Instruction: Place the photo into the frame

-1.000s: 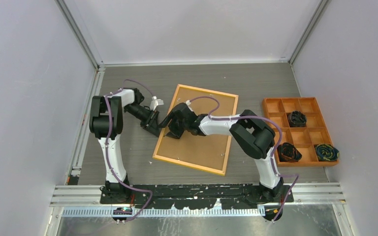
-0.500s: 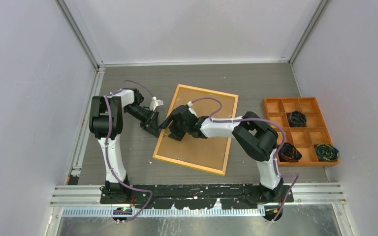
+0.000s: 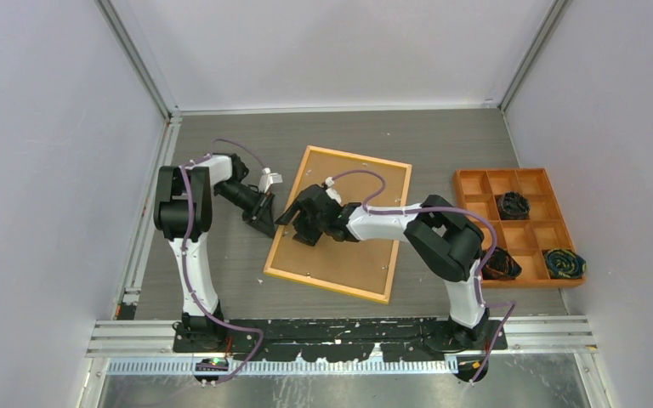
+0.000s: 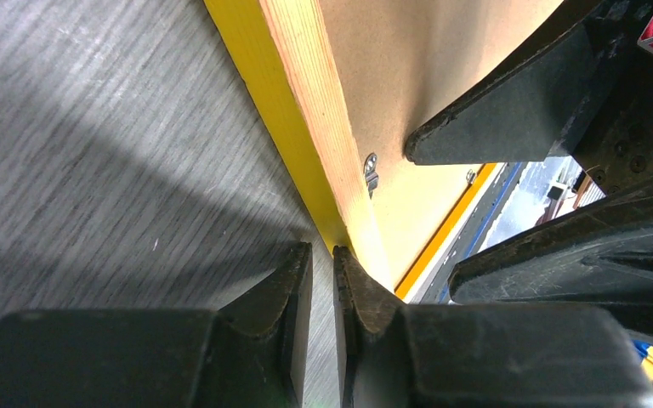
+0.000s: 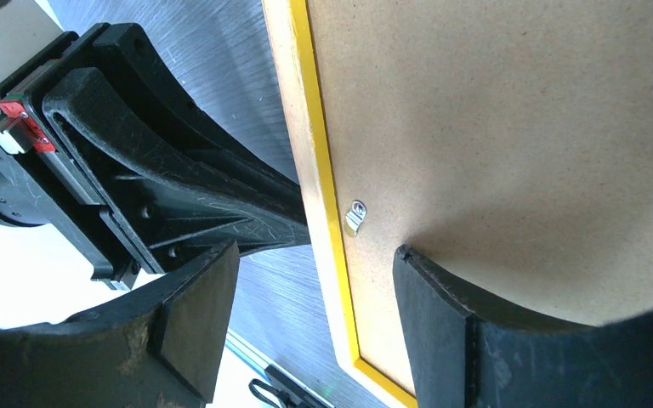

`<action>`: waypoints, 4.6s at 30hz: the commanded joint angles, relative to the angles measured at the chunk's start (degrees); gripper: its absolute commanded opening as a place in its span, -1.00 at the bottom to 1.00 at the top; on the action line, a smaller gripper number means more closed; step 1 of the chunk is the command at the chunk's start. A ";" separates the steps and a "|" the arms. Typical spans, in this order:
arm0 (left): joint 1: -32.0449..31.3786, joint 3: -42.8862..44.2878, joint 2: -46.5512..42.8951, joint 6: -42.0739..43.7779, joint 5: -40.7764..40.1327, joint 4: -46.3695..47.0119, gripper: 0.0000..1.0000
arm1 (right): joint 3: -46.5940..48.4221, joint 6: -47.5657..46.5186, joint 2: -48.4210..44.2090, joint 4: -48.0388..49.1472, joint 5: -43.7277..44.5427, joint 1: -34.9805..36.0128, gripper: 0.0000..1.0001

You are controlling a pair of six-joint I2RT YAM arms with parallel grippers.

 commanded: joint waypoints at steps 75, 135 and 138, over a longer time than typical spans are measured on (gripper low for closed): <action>2.19 7.44 -2.55 4.75 5.33 -6.94 -0.46 | 2.27 -7.16 -5.93 3.36 -5.00 -12.65 0.36; -2.21 20.55 10.24 -9.85 5.60 4.63 -0.68 | 39.48 -11.20 27.17 -7.83 -14.71 -22.34 0.14; -2.21 20.48 10.20 -9.62 5.53 4.56 -0.68 | 39.86 -11.49 27.66 -7.67 -16.19 -22.32 0.12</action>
